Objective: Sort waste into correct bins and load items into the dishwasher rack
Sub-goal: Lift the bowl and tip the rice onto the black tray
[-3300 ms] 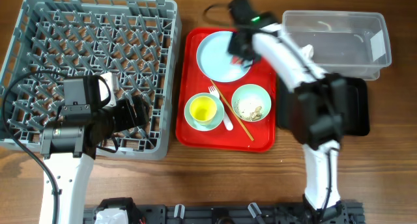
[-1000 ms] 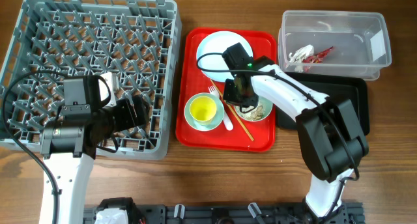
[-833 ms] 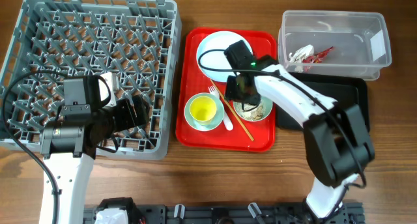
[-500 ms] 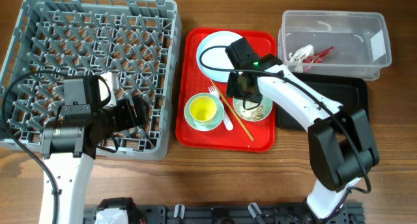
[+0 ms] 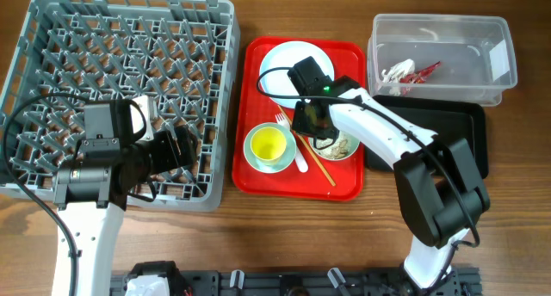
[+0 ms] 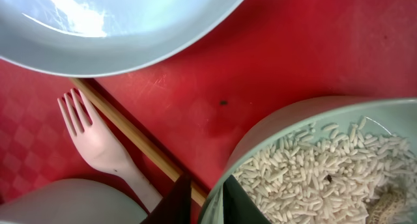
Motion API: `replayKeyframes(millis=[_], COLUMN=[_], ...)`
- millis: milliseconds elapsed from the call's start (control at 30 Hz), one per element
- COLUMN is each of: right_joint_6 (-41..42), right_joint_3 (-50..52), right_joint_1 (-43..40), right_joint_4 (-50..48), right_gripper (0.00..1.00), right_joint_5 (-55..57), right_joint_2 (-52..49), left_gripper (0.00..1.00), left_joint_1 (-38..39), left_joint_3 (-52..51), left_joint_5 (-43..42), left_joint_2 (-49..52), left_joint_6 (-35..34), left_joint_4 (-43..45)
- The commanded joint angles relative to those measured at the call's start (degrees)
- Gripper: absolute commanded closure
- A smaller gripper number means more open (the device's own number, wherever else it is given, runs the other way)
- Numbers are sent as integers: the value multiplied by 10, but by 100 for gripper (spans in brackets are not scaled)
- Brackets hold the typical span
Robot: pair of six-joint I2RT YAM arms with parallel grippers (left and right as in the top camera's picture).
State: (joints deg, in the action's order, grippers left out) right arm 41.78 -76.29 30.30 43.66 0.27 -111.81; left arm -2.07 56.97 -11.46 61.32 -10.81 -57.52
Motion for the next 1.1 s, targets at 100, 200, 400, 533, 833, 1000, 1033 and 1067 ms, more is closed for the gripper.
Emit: replayKeyframes(millis=[100, 200, 400, 533, 833, 1000, 1033, 1067], right_joint_6=[3, -13, -63, -128, -278, -379, -395, -407], right_joint_3=[2, -2, -74, -105, -80, -22, -3, 12], right_joint_1=[2, 2, -19, -54, -224, -303, -318, -333], right_joint_4=[12, 12, 81, 128, 170, 166, 157, 152], right_gripper=[96, 96, 96, 96, 96, 96, 96, 96], right_joint_5=[8, 3, -4, -19, -210, -310, -332, -352], right_joint_2=[-12, -7, 56, 111, 141, 138, 138, 138], left_gripper=[0, 0, 0, 0, 0, 0, 0, 0], left_joint_1=[-1, -1, -1, -1, -1, -1, -1, -1], left_joint_3=[11, 11, 11, 11, 11, 11, 11, 11], left_joint_5=[-7, -7, -7, -7, -7, -7, -7, -7], left_joint_2=[1, 1, 1, 1, 1, 1, 1, 1], left_joint_6=[-3, -3, -3, -3, -3, -3, -3, -3], left_joint_4=[0, 0, 0, 2, 3, 3, 3, 3])
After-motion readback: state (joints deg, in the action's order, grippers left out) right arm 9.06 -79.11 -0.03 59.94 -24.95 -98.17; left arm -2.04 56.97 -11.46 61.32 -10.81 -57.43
